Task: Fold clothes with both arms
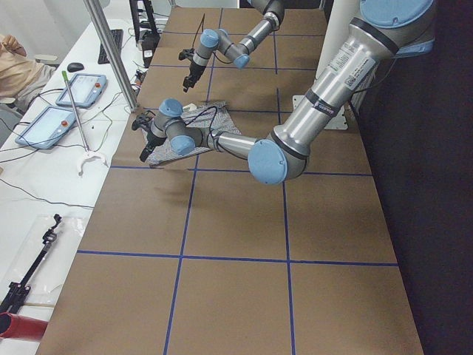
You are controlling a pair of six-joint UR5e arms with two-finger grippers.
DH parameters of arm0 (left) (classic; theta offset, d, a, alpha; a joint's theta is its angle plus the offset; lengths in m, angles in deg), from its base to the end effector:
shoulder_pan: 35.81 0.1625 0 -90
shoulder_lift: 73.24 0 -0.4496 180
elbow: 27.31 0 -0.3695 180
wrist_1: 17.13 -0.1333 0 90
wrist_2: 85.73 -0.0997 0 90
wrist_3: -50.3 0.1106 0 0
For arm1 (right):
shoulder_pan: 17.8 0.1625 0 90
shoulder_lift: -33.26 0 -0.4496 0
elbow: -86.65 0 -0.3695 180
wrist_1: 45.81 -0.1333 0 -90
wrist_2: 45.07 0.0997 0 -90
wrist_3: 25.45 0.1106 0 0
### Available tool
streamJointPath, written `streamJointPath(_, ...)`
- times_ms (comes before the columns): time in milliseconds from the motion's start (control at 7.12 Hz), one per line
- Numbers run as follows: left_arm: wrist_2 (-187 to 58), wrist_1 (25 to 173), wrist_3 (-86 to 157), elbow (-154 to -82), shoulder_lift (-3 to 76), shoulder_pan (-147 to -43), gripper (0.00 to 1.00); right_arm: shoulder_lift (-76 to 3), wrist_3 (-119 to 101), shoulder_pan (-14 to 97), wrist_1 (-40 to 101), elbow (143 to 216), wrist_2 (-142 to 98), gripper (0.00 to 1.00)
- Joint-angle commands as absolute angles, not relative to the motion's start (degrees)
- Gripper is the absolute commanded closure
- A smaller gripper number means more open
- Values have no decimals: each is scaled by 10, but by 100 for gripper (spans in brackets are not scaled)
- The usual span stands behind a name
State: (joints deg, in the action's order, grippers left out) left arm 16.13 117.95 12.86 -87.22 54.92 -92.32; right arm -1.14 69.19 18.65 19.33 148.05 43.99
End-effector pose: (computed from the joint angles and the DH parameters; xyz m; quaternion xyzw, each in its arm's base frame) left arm 0.3437 -0.7199 0.4493 0.3088 0.3334 0.0155 0.8906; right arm -0.6024 -0.6129 0.2386 0.1269 -0.4185 0.3190 0.8408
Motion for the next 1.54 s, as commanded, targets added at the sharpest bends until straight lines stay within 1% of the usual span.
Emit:
streamJointPath(0,161,1180,128,-873,549,-923,0,1,711,169,192,1449,414,31)
streamJointPath(140,161,1180,126,-880,547,-923,0,2,711,167,192,1438,411,31)
streamJointPath(421,161,1180,126,-882,546,-922,0,1,724,163,190,1433,406,36)
streamJointPath(561,161,1180,126,-882,546,-922,0,2,730,160,171,1421,400,37)
streamJointPath(702,161,1180,127,-882,546,-922,0,3,734,159,168,1418,399,39)
streamJointPath(982,161,1180,126,-887,545,-923,0,19,768,156,167,1406,391,48)
streamJointPath(1123,161,1180,126,-887,545,-922,0,21,785,155,151,1397,390,63)
streamJointPath(1263,161,1180,126,-888,545,-922,0,21,790,155,147,1394,390,84)
streamJointPath(1404,161,1180,126,-888,545,-922,0,21,790,156,148,1394,390,96)
